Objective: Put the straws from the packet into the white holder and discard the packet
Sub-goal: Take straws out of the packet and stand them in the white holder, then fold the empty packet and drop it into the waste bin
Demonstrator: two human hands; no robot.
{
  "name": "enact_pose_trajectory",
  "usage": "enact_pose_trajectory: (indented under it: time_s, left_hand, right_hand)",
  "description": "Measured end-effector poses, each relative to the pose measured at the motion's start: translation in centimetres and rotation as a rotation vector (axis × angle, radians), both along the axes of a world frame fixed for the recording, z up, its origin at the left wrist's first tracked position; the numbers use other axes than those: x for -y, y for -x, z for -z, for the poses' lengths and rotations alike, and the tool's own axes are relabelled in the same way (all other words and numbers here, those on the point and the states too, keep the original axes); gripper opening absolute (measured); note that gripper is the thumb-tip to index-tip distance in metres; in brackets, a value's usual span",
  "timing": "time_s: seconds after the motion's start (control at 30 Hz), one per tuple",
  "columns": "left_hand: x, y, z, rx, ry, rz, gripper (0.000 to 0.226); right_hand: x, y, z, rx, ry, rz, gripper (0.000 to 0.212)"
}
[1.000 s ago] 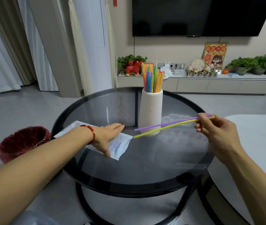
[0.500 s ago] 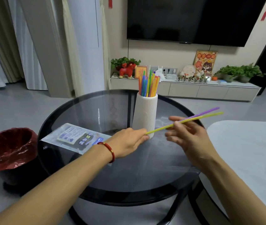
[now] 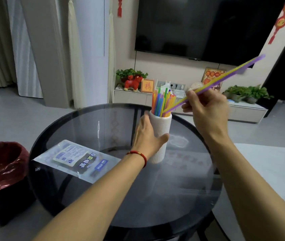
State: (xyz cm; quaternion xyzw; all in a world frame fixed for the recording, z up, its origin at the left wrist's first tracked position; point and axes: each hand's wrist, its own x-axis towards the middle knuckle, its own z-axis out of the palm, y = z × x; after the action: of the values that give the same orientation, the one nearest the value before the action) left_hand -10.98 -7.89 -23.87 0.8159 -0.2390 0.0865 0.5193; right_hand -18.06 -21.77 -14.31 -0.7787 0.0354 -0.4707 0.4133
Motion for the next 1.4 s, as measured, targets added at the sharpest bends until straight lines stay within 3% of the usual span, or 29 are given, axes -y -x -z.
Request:
enact_pose_trajectory:
  time_s: [0.13,0.33,0.4,0.53,0.7,0.9,1.07,1.17,1.23,1.3,1.4]
  left_hand:
    - [1.2,0.5,-0.5,0.021,0.064,-0.041,0.116]
    - [1.8,-0.1,-0.3,0.065,0.044,-0.09,0.087]
    - [1.9,-0.1,-0.1,0.07,0.056,-0.113,0.073]
    - [1.6,0.1,-0.3,0.052,0.115,-0.107,0.071]
    - [1.2,0.4,-0.2,0.081,0.113,-0.079,0.072]
    - [1.3,-0.4,-0.1,0.044,0.068,-0.085,0.066]
    - [-1.0,-0.8,0.7,-0.071,-0.02,0.034,0.069]
    - [-3.2,-0.6,1.1,-0.103,-0.159,-0.035,0.065]
    - [-4.7,-0.3,1.5,-0.065,-0.19,-0.079,0.052]
    - [-6.9,0.5,2.2,-0.043,-0.239,-0.115,0.032]
    - [-10.2,1.5,3.8,-0.001,-0.42,-0.153,0.022]
  right_hand:
    - [-0.7,-2.1,-1.0,-0.106,0.162,-0.003,0.018]
    - [-1.6,-4.4,-0.3,-0.534,0.377,0.045,0.027]
    - [-2.1,-4.5,0.3,-0.585,0.39,0.049,0.032]
    - [-2.2,-4.0,-0.5,-0.338,0.257,0.108,0.044]
    - [-2.1,-3.9,-2.1,-0.07,0.32,0.223,0.079]
    - [-2.3,-4.5,-0.2,-0.544,0.583,-0.044,0.06]
    - [-2.3,-3.9,-1.0,-0.372,0.611,0.029,0.053]
    - [-3.8,-2.2,-0.5,-0.078,0.724,0.097,0.031]
    - [-5.0,-1.2,1.3,0.005,0.837,0.074,0.02]
    - [-6.8,-0.5,4.5,-0.126,0.914,-0.031,0.025]
    - [-9.2,-0.9,10.4,-0.672,0.859,-0.208,0.036]
